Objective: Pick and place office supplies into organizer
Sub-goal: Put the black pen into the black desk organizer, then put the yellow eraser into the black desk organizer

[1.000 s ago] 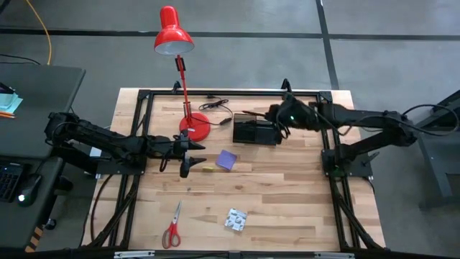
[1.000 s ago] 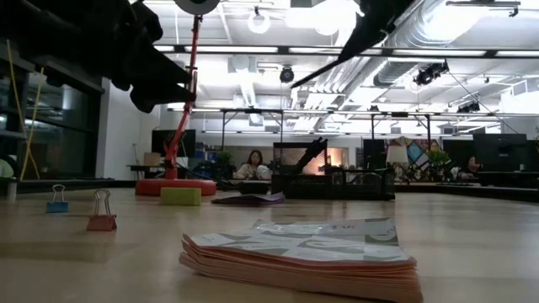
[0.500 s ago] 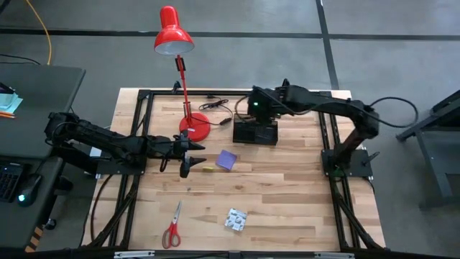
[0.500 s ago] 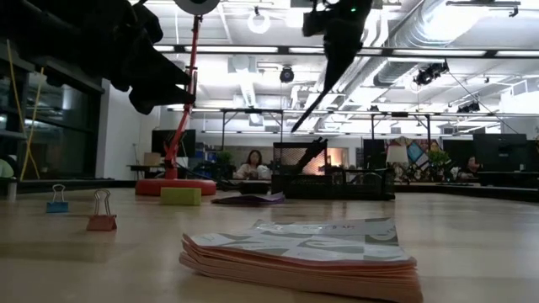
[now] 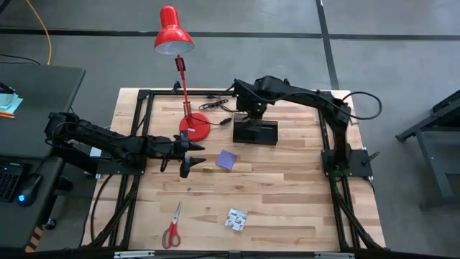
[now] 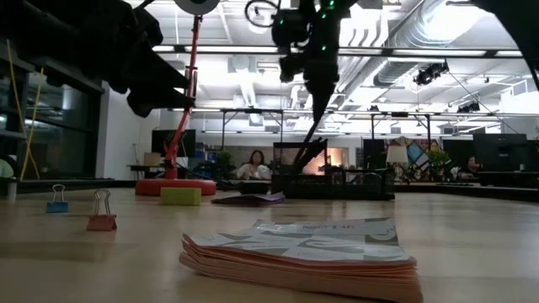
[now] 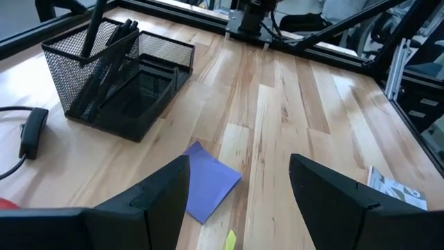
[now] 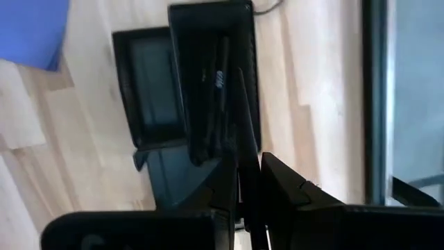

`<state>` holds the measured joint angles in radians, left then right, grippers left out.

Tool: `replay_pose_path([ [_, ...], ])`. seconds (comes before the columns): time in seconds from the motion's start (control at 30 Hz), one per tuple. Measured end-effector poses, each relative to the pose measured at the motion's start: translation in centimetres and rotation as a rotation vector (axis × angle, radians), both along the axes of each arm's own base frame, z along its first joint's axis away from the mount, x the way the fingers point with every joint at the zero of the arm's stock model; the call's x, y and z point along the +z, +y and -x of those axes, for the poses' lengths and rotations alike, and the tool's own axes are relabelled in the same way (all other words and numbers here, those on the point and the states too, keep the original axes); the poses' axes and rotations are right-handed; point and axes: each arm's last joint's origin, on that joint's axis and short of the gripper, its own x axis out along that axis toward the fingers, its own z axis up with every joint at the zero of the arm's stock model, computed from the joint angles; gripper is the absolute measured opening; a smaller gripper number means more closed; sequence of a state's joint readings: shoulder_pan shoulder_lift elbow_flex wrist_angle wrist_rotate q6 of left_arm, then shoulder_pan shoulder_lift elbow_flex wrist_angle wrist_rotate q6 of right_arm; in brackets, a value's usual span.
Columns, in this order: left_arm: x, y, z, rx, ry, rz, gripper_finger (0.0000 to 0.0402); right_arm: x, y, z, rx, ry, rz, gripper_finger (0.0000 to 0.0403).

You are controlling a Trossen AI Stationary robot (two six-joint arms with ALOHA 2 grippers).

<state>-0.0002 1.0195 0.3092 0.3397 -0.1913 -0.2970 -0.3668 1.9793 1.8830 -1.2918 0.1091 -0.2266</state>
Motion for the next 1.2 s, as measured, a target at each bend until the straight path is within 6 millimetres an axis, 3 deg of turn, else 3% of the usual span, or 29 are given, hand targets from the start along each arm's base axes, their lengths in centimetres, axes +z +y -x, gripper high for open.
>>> replay_pose_path([
  [0.23,-0.1,0.0,0.0,0.000,0.007,0.000,0.0233,-2.9,-1.4,-1.5,0.027,0.026,-0.028,0.0028],
  [0.33,-0.1,0.0,0.0,0.004,0.006,-0.002,0.0233,-4.1,-1.7,-2.0,0.028,0.003,-0.023,0.0056],
  [0.5,0.1,0.2,0.0,0.067,-0.011,-0.027,0.0233,-4.4,-1.8,-2.6,0.037,-0.055,-0.006,0.0121],
  [0.67,0.7,0.4,-0.1,0.130,-0.074,-0.038,0.0233,-3.6,-0.9,-2.6,0.046,-0.045,0.015,0.0152],
  [1.0,1.0,0.4,-0.2,0.134,-0.108,-0.046,0.0233,0.8,6.6,-3.5,0.220,-0.231,0.007,0.0139],
  [1.2,1.0,0.4,-0.2,0.133,-0.102,-0.046,0.0233,0.6,13.0,-5.5,0.386,-0.371,-0.160,0.0135],
])
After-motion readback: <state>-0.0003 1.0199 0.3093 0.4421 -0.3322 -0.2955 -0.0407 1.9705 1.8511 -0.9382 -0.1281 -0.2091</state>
